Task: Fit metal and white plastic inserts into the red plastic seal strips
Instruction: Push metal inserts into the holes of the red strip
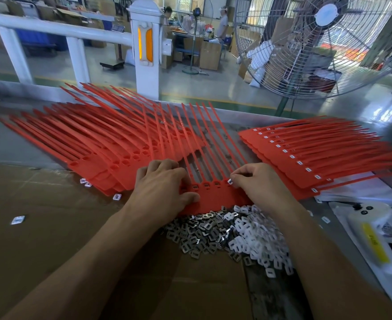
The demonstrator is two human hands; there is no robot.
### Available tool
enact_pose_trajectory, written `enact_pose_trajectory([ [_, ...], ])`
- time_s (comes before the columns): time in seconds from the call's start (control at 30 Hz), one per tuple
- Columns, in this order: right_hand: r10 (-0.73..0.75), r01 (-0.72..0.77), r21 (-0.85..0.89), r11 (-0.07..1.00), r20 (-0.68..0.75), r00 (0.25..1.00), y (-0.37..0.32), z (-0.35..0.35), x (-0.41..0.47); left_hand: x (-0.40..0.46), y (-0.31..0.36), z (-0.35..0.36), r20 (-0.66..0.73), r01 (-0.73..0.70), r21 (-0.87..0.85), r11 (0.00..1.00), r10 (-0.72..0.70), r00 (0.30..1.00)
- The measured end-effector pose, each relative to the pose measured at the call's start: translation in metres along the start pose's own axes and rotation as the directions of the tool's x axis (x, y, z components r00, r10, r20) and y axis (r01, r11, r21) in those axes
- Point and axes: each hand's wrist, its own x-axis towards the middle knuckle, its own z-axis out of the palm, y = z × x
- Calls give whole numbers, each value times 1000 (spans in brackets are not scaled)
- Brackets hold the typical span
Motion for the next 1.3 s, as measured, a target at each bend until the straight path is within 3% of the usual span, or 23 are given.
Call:
enact_pose_trajectory([
  [0.17,-32,30,25,999,113,993,-1,-10,-2,1,0,0,4,3,-2,1000,-3,1000],
  [0.3,-50,43,77,996,97,994,0,-14,-7,1,-1,0,5,1,-2,1000,-1,1000],
  [0.73,-78,86,-196,977,48,996,3,-6,-5,0,-1,0,2,0,-1,1000,0,1000],
  [1.0,-66,88,-183,979,125,990,6,-10,-7,0,0,-1,5,5,-3,1000,-5,1000],
  [1.3,-137,141,-60,988,54,989,5,-8,-8,0,-1,0,2,-2,-3,1000,2,1000],
])
